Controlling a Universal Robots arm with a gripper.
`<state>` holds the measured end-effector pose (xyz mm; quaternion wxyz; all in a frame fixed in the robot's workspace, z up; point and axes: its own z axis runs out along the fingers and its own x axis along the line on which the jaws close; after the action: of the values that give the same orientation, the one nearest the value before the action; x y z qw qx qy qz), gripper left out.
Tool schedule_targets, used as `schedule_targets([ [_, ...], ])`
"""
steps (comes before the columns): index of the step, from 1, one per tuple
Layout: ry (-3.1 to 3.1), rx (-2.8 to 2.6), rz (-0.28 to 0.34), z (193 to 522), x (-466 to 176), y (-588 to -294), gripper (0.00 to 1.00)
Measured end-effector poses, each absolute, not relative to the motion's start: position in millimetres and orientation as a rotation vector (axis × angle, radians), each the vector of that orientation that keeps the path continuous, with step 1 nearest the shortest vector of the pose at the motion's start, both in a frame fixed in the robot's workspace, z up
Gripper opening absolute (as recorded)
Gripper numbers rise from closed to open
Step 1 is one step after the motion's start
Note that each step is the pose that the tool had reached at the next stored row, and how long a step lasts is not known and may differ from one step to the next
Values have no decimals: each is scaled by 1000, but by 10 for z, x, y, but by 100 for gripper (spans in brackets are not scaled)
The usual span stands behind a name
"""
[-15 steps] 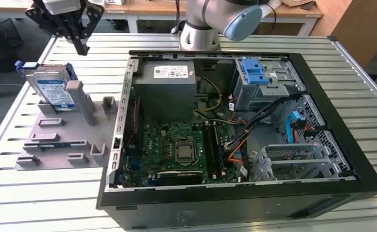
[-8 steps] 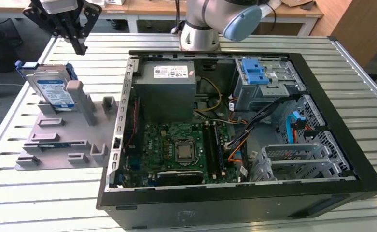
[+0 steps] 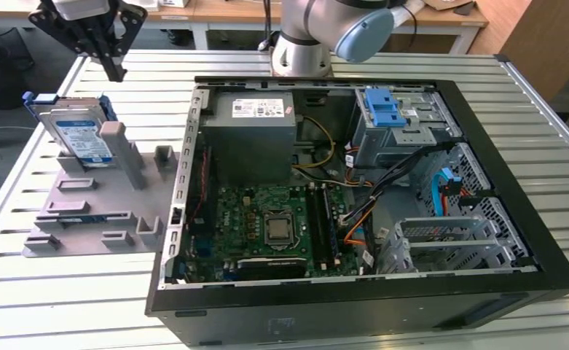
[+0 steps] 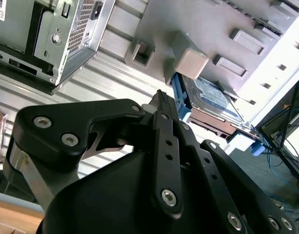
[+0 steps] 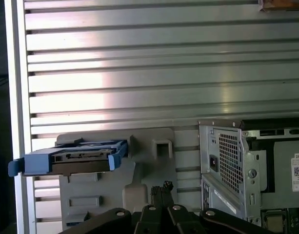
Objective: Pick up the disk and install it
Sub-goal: 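Reach for the disk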
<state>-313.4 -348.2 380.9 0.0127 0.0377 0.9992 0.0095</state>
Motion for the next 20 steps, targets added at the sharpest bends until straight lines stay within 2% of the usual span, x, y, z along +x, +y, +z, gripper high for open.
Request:
schedule_targets([
  [15,3114,118,30,3786,-3360,-3409,11],
  [20,3119,118,13,3774,-3378,-3409,11],
])
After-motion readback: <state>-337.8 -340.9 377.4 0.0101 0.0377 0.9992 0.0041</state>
